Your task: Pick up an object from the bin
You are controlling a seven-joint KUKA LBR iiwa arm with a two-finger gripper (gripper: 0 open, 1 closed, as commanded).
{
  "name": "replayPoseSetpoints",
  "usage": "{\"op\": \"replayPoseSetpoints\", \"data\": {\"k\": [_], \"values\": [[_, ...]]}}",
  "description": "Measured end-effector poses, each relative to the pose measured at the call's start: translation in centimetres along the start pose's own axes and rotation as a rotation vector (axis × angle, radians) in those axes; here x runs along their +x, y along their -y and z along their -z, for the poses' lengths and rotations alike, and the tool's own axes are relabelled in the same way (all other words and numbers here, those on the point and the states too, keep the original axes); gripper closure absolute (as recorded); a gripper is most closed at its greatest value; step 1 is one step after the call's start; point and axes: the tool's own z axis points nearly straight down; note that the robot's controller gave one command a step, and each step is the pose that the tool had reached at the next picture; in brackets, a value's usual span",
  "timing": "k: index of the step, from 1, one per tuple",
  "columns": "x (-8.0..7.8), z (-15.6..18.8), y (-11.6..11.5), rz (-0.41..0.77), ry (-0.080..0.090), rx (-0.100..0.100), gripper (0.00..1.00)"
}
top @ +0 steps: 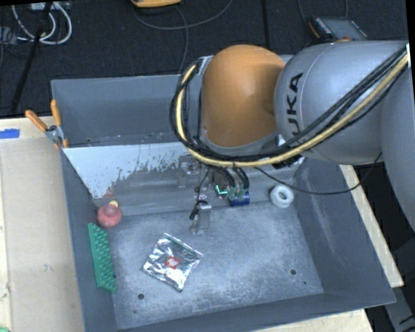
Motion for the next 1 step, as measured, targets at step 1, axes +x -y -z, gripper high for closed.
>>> {"op": "replayPoseSetpoints", "data": {"k": [1], "values": [[3.79,-9.02,-4.85,0.361,0.003,0.001,0.00]]}}
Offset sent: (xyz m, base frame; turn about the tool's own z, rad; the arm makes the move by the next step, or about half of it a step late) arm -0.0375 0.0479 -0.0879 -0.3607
